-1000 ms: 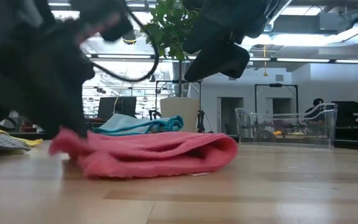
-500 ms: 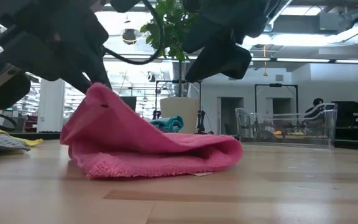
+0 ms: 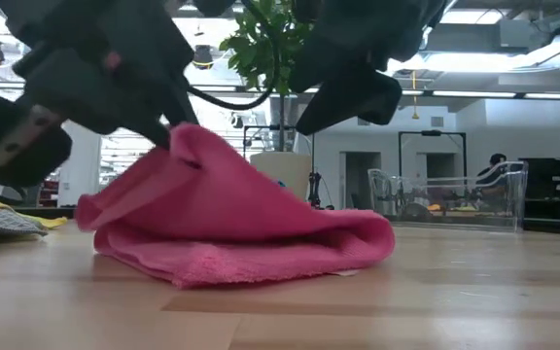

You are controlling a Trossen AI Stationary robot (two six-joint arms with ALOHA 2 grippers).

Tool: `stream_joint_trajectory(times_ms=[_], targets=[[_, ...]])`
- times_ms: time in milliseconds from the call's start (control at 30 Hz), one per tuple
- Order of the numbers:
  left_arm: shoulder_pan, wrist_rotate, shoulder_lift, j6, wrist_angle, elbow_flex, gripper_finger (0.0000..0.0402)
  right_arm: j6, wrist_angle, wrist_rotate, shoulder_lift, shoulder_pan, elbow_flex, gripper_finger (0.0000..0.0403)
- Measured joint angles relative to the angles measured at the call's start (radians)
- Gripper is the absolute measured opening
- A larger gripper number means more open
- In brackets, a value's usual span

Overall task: Fold microfiber towels
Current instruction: Fold the pink microfiber towel

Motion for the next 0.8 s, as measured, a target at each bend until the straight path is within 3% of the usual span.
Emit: stream_joint_trajectory(times_ms=[233,567,800], targets=[[0.001,0.046,0.037,0.008,-0.003,0.0,0.0002,-0.005,-0.024,0.084,0.0,-0.009,0.0,0.0248],[0.01,0.042,0.036,0.094,0.024,0.0,0.0007,-0.003,0.047,0.09,0.098,-0.009,0.001,0.0248],[0.011,0.108,0.068,0.135,0.117,0.001,0.003,-0.001,0.012,0.097,0.116,-0.024,-0.006,0.0248]])
